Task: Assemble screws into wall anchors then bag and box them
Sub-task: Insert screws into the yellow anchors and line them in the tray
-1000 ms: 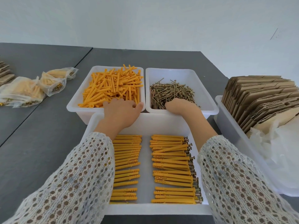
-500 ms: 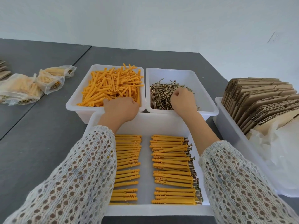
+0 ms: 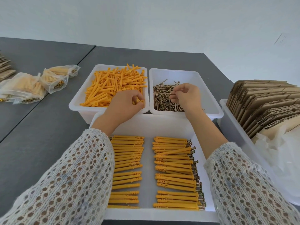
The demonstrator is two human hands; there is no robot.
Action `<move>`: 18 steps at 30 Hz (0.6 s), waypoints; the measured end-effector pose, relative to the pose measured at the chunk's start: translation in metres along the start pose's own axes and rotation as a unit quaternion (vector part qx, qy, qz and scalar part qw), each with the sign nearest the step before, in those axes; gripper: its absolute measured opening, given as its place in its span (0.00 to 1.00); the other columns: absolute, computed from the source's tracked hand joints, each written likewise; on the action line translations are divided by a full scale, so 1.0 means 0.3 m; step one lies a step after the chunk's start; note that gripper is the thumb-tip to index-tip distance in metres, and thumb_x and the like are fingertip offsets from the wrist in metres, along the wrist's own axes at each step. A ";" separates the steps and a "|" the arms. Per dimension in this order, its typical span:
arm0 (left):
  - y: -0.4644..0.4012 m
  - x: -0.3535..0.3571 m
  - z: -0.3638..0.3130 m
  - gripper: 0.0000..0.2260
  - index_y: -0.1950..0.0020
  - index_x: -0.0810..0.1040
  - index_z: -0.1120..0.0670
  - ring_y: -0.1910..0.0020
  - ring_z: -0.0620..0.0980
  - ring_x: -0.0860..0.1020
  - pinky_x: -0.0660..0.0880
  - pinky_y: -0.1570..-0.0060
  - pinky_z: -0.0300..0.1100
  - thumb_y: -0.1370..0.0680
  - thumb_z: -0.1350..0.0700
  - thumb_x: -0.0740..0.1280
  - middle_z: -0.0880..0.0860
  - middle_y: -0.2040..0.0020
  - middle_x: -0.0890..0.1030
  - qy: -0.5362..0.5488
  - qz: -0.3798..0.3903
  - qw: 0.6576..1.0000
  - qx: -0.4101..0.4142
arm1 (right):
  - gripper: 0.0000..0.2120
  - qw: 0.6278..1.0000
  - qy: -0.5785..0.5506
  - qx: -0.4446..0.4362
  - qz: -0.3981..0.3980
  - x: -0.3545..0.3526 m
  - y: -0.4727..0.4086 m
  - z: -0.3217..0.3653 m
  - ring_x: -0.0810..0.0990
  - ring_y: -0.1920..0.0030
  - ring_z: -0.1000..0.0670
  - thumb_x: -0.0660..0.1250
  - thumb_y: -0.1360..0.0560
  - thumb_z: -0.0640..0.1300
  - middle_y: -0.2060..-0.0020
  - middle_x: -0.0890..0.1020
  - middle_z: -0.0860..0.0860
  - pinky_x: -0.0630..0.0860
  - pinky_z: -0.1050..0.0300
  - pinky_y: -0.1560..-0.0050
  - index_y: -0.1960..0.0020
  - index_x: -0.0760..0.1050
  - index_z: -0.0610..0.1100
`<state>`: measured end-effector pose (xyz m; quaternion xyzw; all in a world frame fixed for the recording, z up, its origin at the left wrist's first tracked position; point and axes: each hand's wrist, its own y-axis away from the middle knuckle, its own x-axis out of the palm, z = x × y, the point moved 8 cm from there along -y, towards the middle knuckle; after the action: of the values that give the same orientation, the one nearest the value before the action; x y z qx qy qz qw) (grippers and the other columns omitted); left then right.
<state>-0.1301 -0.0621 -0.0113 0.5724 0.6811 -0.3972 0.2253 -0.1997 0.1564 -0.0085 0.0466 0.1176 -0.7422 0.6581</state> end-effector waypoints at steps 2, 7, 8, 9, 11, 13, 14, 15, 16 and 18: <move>0.001 -0.013 -0.011 0.06 0.49 0.81 0.44 0.64 0.35 0.75 0.67 0.65 0.28 0.24 0.54 0.71 0.40 0.60 0.77 0.032 -0.023 0.999 0.012 | 0.12 1.000 0.014 0.010 -0.001 0.006 0.000 -0.005 0.84 0.63 0.50 0.60 0.24 0.27 0.59 0.83 0.43 0.83 0.58 0.59 0.56 0.78 0.40; 0.002 -0.042 -0.039 0.09 0.45 0.81 0.49 0.62 0.31 0.76 0.69 0.62 0.21 0.24 0.58 0.73 0.43 0.59 0.80 0.095 -0.093 0.991 0.022 | 0.10 0.998 0.032 -0.040 -0.032 0.003 0.017 0.036 0.84 0.61 0.48 0.61 0.26 0.30 0.64 0.82 0.48 0.83 0.55 0.57 0.54 0.79 0.40; 0.004 -0.048 -0.045 0.09 0.45 0.81 0.50 0.62 0.32 0.76 0.69 0.61 0.21 0.24 0.58 0.73 0.45 0.58 0.81 0.107 -0.106 0.988 0.024 | 0.10 0.996 0.043 -0.064 -0.040 0.001 0.024 0.052 0.84 0.60 0.46 0.61 0.26 0.30 0.64 0.82 0.49 0.83 0.53 0.55 0.56 0.79 0.41; 0.006 -0.052 -0.052 0.08 0.47 0.80 0.50 0.62 0.32 0.76 0.69 0.61 0.22 0.24 0.58 0.73 0.45 0.59 0.81 0.115 -0.116 0.986 0.029 | 0.11 0.993 0.055 -0.090 -0.047 0.001 0.033 0.070 0.84 0.59 0.45 0.61 0.27 0.30 0.63 0.82 0.49 0.82 0.52 0.54 0.57 0.78 0.43; 0.012 -0.053 -0.072 0.04 0.53 0.79 0.51 0.62 0.33 0.76 0.68 0.59 0.23 0.24 0.58 0.73 0.44 0.60 0.80 0.120 -0.125 0.984 0.050 | 0.12 0.986 0.069 -0.138 -0.058 0.003 0.051 0.101 0.83 0.59 0.45 0.62 0.28 0.30 0.62 0.81 0.50 0.81 0.52 0.55 0.59 0.77 0.45; 0.016 -0.049 -0.091 0.02 0.54 0.81 0.51 0.61 0.35 0.76 0.69 0.59 0.25 0.23 0.57 0.72 0.42 0.61 0.80 0.108 -0.120 0.984 0.070 | 0.11 0.980 0.073 -0.171 -0.071 0.002 0.063 0.123 0.81 0.61 0.48 0.63 0.28 0.31 0.63 0.80 0.53 0.80 0.56 0.57 0.58 0.77 0.45; 0.018 -0.047 -0.096 0.01 0.53 0.82 0.52 0.61 0.38 0.77 0.71 0.57 0.29 0.23 0.57 0.71 0.43 0.61 0.80 0.101 -0.116 0.985 0.077 | 0.10 0.978 0.074 -0.181 -0.078 0.001 0.069 0.130 0.80 0.62 0.51 0.63 0.28 0.31 0.63 0.79 0.54 0.79 0.59 0.57 0.58 0.77 0.45; 0.018 -0.046 -0.099 0.01 0.53 0.82 0.52 0.61 0.40 0.77 0.74 0.56 0.35 0.22 0.56 0.71 0.43 0.61 0.81 0.094 -0.115 0.986 0.081 | 0.10 0.975 0.072 -0.191 -0.084 0.000 0.073 0.137 0.79 0.62 0.55 0.63 0.28 0.31 0.63 0.79 0.55 0.77 0.62 0.58 0.57 0.77 0.46; 0.019 -0.044 -0.099 0.02 0.52 0.82 0.52 0.61 0.42 0.78 0.75 0.56 0.40 0.22 0.56 0.70 0.44 0.60 0.81 0.086 -0.113 0.987 0.082 | 0.10 0.973 0.066 -0.201 -0.089 -0.001 0.079 0.145 0.78 0.62 0.58 0.64 0.28 0.32 0.62 0.79 0.55 0.76 0.66 0.59 0.57 0.77 0.46; 0.021 -0.041 -0.097 0.02 0.51 0.82 0.50 0.63 0.41 0.77 0.77 0.57 0.43 0.21 0.54 0.70 0.44 0.60 0.81 0.060 -0.111 0.989 0.081 | 0.09 0.969 0.052 -0.224 -0.093 0.000 0.092 0.162 0.76 0.62 0.62 0.64 0.28 0.32 0.61 0.79 0.55 0.72 0.71 0.61 0.56 0.77 0.45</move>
<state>-0.1169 -0.0462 0.0132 0.5323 0.7182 -0.4387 0.0917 -0.1683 0.1421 0.0356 -0.0750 0.3185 -0.7517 0.5726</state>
